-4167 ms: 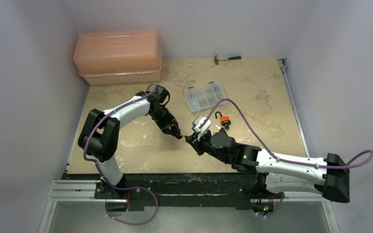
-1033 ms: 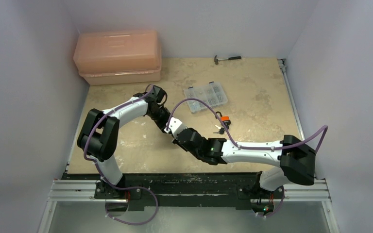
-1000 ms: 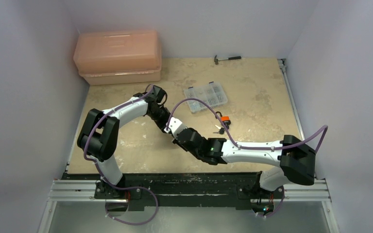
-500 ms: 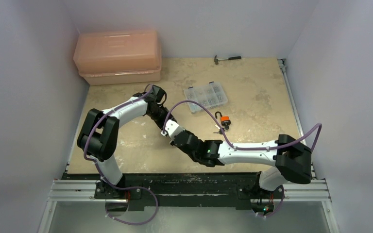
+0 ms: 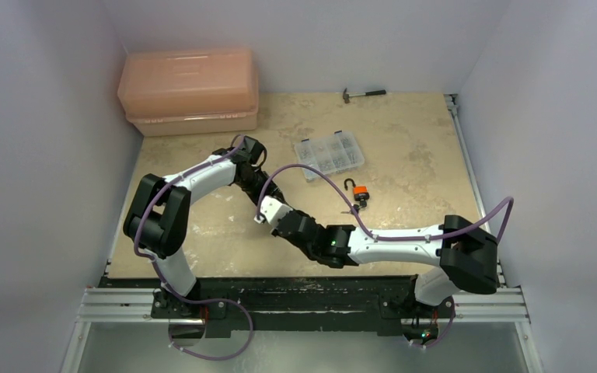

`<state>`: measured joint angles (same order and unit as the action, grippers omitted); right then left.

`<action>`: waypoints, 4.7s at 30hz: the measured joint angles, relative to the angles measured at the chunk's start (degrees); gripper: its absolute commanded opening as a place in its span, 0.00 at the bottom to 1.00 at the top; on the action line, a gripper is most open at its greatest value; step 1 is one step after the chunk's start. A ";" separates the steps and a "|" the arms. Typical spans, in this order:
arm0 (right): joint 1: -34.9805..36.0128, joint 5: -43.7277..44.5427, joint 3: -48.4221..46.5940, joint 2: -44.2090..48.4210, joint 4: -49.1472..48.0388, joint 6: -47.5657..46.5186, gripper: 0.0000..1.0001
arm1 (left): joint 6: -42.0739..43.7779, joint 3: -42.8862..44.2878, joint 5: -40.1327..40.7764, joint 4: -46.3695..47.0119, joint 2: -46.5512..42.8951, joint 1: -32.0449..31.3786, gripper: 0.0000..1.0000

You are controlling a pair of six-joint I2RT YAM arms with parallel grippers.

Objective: Unlock with the key

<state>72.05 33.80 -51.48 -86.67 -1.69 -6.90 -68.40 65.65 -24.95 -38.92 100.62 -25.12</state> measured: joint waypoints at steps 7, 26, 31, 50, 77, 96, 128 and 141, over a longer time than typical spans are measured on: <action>0.07 -0.52 0.00 -0.04 -0.07 -2.47 0.00 | 0.00 0.00 -0.02 -0.02 0.00 0.02 0.00; 0.39 1.44 -2.40 -4.07 -0.35 1.49 0.00 | 0.04 -0.90 1.81 -0.11 -0.02 0.68 0.00; 0.39 -0.33 0.20 -3.06 -3.78 -2.91 0.00 | 0.02 -0.90 1.79 -0.17 -0.02 0.76 0.00; 0.39 1.18 -0.35 -3.61 -5.75 5.70 0.00 | 0.02 -1.09 4.57 -1.77 -2.78 1.05 0.00; 1.55 4.17 3.61 -2.27 -18.43 2.71 0.00 | -3.52 -2.91 7.69 -2.95 -11.13 1.09 0.00; 1.57 2.78 7.82 0.52 -23.56 -7.76 0.00 | -4.39 -2.91 5.90 -2.29 -12.20 0.90 0.00; 1.79 5.90 6.05 -1.46 -26.67 -9.09 0.00 | -7.08 -2.93 9.05 -2.25 -16.59 -0.81 0.00; 1.64 7.21 6.05 -1.20 -27.04 -9.97 0.00 | -8.57 -3.65 9.79 -0.04 -17.38 -1.44 0.00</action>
<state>73.69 41.01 -45.43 -87.88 -28.73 -16.86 -76.97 62.00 -15.16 -38.96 83.24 -26.57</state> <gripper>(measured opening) 0.053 0.338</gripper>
